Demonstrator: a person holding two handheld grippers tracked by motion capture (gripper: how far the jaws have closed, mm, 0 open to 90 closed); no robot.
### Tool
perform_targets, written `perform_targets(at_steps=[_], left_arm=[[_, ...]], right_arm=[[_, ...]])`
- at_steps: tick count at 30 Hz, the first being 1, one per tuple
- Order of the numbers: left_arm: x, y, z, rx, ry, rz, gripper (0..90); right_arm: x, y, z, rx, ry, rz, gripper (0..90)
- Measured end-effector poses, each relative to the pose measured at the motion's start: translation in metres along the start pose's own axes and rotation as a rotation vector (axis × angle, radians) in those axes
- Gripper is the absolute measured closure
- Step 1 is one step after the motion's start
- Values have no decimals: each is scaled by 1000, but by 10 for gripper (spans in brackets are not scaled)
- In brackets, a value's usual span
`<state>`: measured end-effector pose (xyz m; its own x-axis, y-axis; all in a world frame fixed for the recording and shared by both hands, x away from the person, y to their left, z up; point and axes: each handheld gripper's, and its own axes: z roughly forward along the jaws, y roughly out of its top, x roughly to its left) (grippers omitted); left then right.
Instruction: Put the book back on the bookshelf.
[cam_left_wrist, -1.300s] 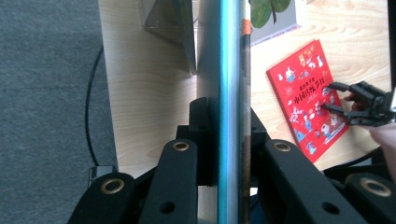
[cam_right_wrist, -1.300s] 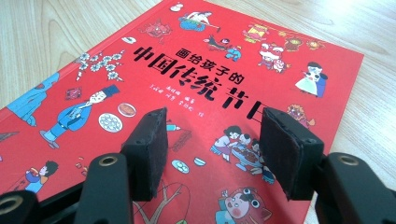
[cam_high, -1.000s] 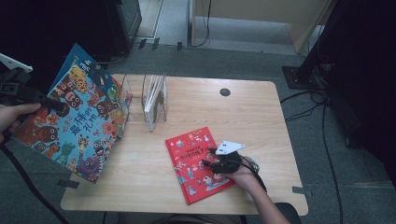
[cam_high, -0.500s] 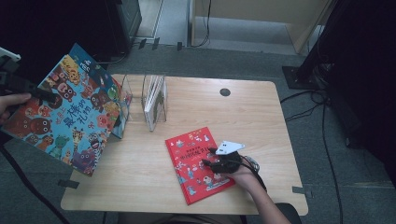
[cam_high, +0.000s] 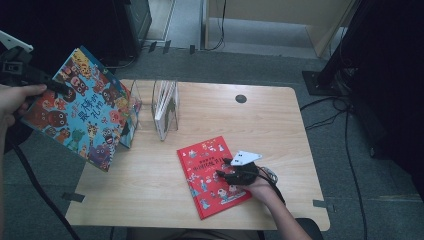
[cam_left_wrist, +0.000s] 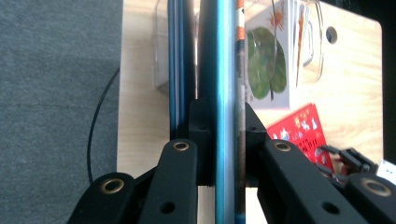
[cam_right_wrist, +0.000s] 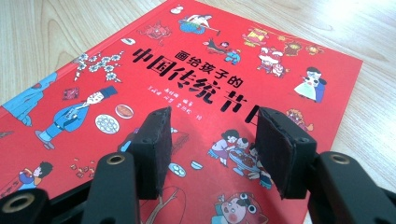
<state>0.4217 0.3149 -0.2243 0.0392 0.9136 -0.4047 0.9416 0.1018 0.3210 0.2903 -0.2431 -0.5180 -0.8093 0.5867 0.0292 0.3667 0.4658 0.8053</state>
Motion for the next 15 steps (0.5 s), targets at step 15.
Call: perform_targets(at_steps=[15], left_arm=[[-13, 27, 40, -25, 29, 10, 811]], right_arm=[[0, 0, 1, -1, 3, 0, 471]])
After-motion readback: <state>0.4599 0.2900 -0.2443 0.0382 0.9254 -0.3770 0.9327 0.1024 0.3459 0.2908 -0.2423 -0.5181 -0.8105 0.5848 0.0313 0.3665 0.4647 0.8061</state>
